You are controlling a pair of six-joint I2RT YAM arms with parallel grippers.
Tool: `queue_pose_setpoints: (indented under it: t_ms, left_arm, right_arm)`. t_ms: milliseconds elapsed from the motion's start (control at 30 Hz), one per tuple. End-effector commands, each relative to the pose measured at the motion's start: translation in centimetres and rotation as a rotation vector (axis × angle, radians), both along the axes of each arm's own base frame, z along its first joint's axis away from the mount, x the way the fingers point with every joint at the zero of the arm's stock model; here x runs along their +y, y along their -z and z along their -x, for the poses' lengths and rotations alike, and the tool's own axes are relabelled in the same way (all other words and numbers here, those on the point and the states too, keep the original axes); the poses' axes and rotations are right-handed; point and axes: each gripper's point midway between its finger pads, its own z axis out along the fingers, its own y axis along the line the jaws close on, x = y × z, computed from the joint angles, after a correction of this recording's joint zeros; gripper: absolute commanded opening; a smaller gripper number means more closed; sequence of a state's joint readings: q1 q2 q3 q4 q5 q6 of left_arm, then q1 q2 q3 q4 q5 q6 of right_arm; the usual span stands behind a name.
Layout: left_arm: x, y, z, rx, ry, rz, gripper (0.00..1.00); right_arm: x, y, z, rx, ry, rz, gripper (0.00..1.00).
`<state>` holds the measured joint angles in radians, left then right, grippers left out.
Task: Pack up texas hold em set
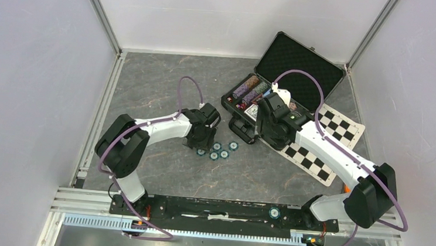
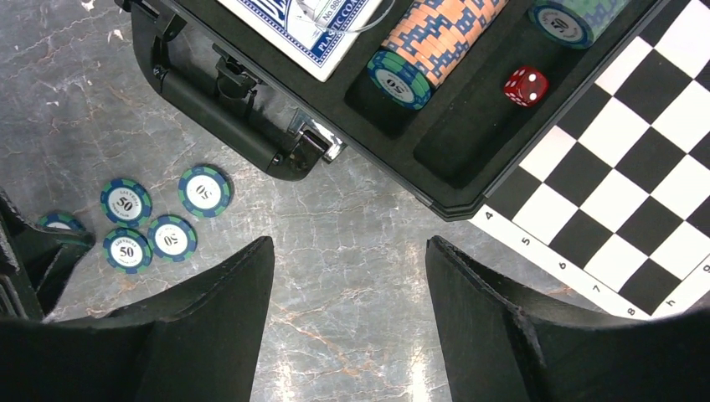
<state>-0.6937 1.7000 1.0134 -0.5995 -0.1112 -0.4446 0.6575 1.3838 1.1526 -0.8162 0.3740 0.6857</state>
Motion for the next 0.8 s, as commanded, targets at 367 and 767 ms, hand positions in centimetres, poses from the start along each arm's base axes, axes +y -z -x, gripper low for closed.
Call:
queue_pose_setpoints:
  t_ms: [367,767]
  left_arm:
    - [-0.3,1.0,0.8,-0.042,-0.039,-0.088,0.64]
    - [-0.4,1.8,1.8,0.008,-0.097,-0.084,0.59]
  right_arm:
    - [-1.2,-1.6,-1.0,-0.052,-0.016,0.001,0.72]
    - [-1.5,-1.4,-1.0,-0.046,-0.034,-0.008,0.73]
